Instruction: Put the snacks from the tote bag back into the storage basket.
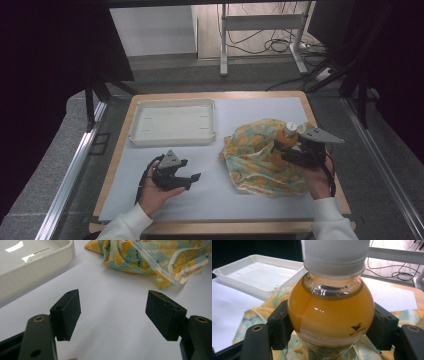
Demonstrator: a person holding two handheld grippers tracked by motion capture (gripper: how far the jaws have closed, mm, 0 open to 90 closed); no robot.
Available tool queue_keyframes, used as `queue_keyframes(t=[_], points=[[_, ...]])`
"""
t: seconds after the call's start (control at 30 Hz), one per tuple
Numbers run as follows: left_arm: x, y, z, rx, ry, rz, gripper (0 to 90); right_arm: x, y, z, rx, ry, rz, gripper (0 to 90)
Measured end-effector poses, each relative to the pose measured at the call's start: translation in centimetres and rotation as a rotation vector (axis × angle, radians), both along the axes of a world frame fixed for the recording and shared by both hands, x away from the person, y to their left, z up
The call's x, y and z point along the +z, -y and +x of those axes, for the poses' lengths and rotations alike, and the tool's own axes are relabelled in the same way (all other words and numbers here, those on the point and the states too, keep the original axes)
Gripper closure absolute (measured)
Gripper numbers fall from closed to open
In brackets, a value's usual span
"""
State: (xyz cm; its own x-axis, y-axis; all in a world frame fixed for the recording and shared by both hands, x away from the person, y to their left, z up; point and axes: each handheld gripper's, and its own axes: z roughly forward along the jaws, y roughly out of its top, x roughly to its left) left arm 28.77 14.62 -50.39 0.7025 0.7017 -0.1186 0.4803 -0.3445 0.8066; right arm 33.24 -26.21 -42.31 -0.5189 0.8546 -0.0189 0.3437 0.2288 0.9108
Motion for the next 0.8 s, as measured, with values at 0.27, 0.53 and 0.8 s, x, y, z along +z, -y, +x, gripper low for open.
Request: queue_keyframes(t=[0.27,0.53,0.8], points=[[0.0,-0.5,0.1,-0.004,0.004,-0.005,28.6,1.3,-0.6,-0.9,-0.005,0.038,0.011,30.6],[-0.1,-0.4,0.5,-0.005,-0.003,0.003,28.2,2.9,-2.1,-2.0,0.003,0.076,0.01,30.6],[-0.5,0.4,0.1,-0.012,-0.005,0.045,28.1,3.5,-3.5,-2.3,0.031,0.083,0.027,30.6]])
